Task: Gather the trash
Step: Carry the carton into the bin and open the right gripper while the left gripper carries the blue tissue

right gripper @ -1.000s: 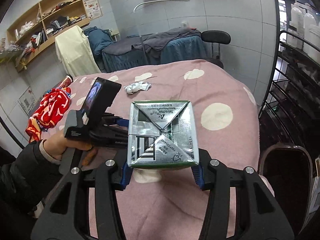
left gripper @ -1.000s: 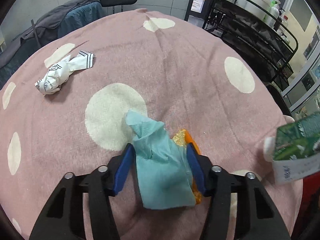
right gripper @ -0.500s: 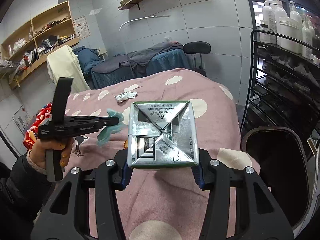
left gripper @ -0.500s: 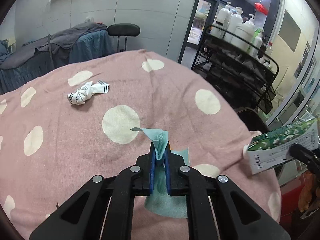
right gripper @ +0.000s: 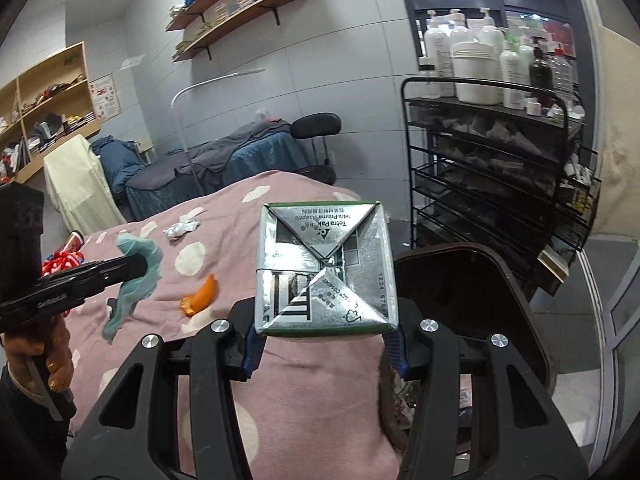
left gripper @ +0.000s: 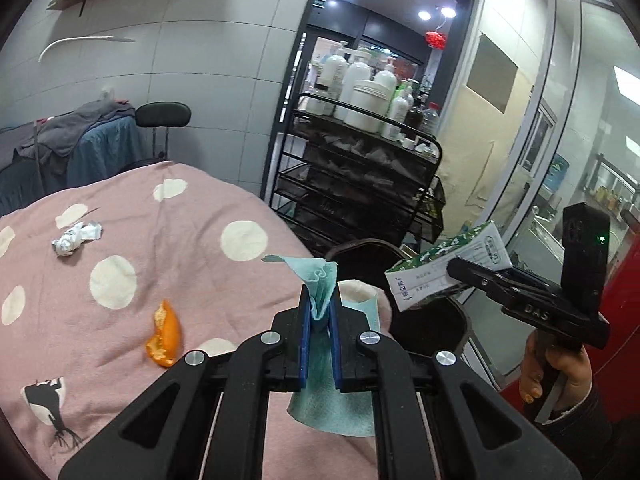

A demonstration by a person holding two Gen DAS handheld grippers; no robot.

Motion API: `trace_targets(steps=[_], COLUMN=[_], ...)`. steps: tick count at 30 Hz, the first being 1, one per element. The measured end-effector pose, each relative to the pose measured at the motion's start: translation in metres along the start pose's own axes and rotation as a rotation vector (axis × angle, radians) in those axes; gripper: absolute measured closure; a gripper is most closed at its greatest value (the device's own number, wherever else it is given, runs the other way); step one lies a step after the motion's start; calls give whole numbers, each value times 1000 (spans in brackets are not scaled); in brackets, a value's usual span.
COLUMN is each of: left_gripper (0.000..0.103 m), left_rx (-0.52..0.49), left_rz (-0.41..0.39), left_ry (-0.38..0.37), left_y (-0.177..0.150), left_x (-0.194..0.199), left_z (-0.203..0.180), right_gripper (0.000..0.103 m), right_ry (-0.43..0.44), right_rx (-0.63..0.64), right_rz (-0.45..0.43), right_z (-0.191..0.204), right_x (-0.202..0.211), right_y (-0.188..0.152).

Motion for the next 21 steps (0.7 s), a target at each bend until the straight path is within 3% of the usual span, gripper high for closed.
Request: trace_targets(steps=[5, 11, 21], left_gripper=[94, 94, 94], left_rx=[-59, -102, -128], left_rz=[26, 53, 108], left_ry=[-40, -83, -106], left_y=[-1, 4, 2], left_x=[-19, -39, -63], left_z=[-30, -55, -75], right_gripper=[54, 54, 52], right_ry=[-145, -274, -326], right_rx=[-16, -44, -143], right_rz=[31, 163, 356], right_z=[-41, -84, -130], right_x=[-6, -47, -113], right_y=[-6, -14, -35])
Point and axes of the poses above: each gripper's, at about its wrist camera, not at the fingertips, and x roughly against the way its jaws point, z to its left, y to its top, the point moved 2 cm from there along -x, roughly the way its jaws point, and after that the axes turned 7 degrees about z, right-handed, at the moved point
